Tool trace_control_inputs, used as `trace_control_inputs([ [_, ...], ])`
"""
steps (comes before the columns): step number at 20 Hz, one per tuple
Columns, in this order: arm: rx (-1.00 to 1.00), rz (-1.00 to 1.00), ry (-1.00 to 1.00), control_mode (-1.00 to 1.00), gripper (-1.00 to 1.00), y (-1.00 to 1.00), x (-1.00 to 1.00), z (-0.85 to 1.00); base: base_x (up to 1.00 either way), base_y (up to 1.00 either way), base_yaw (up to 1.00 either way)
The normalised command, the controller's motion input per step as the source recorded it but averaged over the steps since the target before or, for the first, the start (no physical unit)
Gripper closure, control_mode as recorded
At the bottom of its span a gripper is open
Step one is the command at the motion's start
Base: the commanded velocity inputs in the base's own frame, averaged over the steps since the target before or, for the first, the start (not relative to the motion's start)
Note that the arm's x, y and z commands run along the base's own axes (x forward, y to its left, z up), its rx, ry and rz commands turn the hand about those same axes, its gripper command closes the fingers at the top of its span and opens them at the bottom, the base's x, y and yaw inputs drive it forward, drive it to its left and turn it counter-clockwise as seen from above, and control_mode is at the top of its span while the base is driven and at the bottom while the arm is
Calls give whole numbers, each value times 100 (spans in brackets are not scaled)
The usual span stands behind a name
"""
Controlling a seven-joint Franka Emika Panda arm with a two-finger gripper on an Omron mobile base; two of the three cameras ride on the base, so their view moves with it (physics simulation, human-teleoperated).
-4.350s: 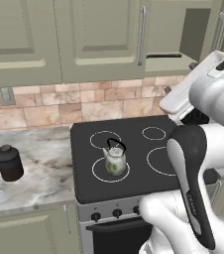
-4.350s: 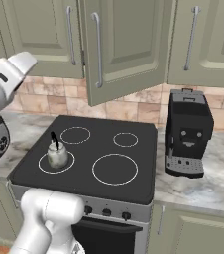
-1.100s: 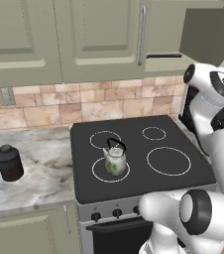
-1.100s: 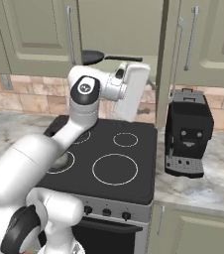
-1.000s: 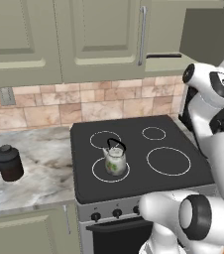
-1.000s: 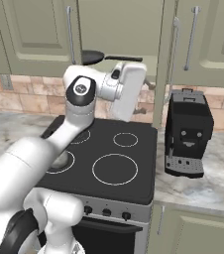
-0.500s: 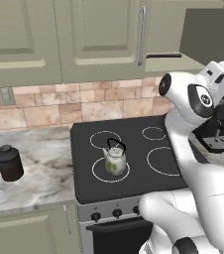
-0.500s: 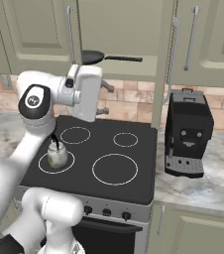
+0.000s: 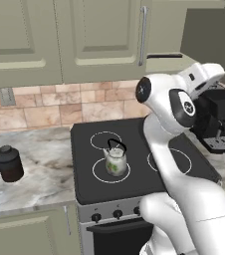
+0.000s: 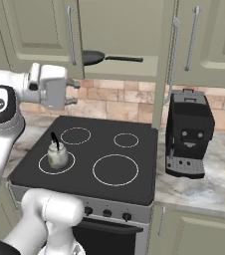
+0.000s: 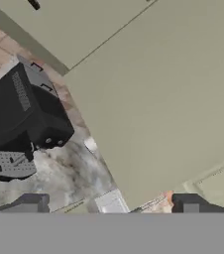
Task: Pick the pan from the cabinet and place it on the stove. Then turn on the stove burner for the pan.
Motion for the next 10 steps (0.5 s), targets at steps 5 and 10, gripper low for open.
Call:
trace_control_inputs([
  [5, 18, 23, -41, -100, -100, 65, 0, 11, 0, 0, 0],
  [10, 21, 28, -34, -100, -100, 44, 9, 13, 0, 0, 0],
])
